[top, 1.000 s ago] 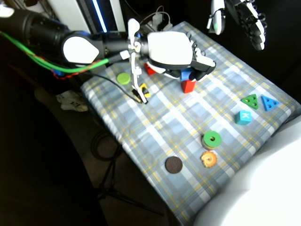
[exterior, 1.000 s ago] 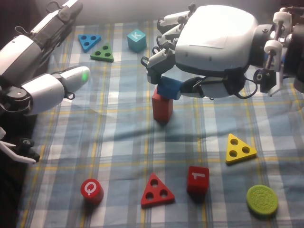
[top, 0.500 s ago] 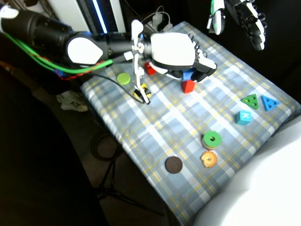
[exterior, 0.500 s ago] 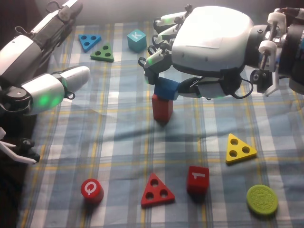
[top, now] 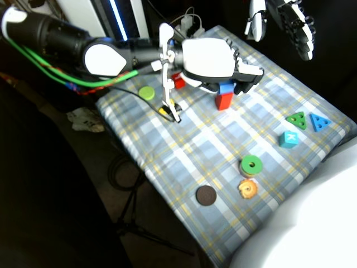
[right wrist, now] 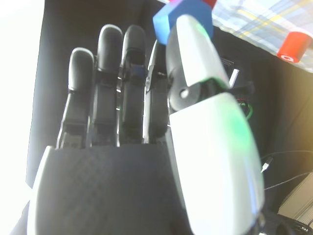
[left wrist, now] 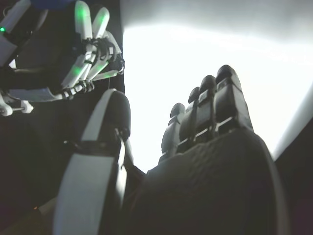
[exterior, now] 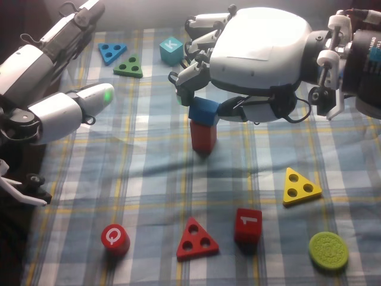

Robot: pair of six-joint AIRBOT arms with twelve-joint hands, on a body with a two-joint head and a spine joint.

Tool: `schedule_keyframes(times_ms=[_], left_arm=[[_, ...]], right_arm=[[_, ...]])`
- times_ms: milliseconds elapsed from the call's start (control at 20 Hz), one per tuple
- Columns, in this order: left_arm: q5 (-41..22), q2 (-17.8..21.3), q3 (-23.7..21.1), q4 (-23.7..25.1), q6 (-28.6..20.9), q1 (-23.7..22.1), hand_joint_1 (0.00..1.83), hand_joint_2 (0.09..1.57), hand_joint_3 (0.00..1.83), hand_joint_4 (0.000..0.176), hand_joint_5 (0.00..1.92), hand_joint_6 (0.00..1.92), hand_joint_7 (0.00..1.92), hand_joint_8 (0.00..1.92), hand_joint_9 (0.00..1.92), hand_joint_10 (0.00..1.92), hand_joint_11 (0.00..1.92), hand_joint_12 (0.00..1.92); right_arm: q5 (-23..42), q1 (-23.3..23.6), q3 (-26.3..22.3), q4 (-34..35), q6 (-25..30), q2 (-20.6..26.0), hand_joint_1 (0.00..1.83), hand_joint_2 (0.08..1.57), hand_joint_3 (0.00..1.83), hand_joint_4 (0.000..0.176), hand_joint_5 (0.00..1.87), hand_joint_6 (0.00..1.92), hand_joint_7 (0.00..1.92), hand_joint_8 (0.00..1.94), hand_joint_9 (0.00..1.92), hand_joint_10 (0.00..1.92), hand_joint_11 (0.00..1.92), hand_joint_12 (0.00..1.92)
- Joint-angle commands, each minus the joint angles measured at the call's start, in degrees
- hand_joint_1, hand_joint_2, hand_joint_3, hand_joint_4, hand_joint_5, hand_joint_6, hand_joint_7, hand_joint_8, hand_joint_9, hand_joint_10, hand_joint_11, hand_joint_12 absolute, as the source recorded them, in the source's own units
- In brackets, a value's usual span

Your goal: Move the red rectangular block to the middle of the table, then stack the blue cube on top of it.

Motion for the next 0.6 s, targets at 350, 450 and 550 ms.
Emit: schedule_keyframes(times_ms=[350,450,550], left_arm=[[-6.88,-0.18,0.3,0.85,-0.64,-0.37,0.96,1.35,0.0,0.121,0.0,0.0,0.0,0.0,0.0,0.0,0.0,0.0],[-6.89,-0.17,0.3,0.85,-0.66,-0.37,0.94,1.35,0.0,0.13,0.0,0.0,0.0,0.0,0.0,0.0,0.0,0.0],[-6.9,-0.17,0.3,0.85,-0.67,-0.35,0.96,1.36,0.0,0.123,0.0,0.0,0.0,0.0,0.0,0.0,0.0,0.0]], right_arm=[[3.62,0.73,0.2,0.63,-0.11,-0.23,1.16,1.25,0.01,0.0,0.62,1.42,0.84,1.33,0.54,1.34,0.16,1.8],[3.55,0.73,0.18,0.63,-0.11,-0.23,1.16,1.25,0.0,0.0,0.62,1.42,0.83,1.34,0.56,1.33,0.21,1.81],[3.47,0.73,0.17,0.63,-0.11,-0.22,1.15,1.26,0.0,0.0,0.61,1.45,0.82,1.34,0.54,1.3,0.18,1.78]])
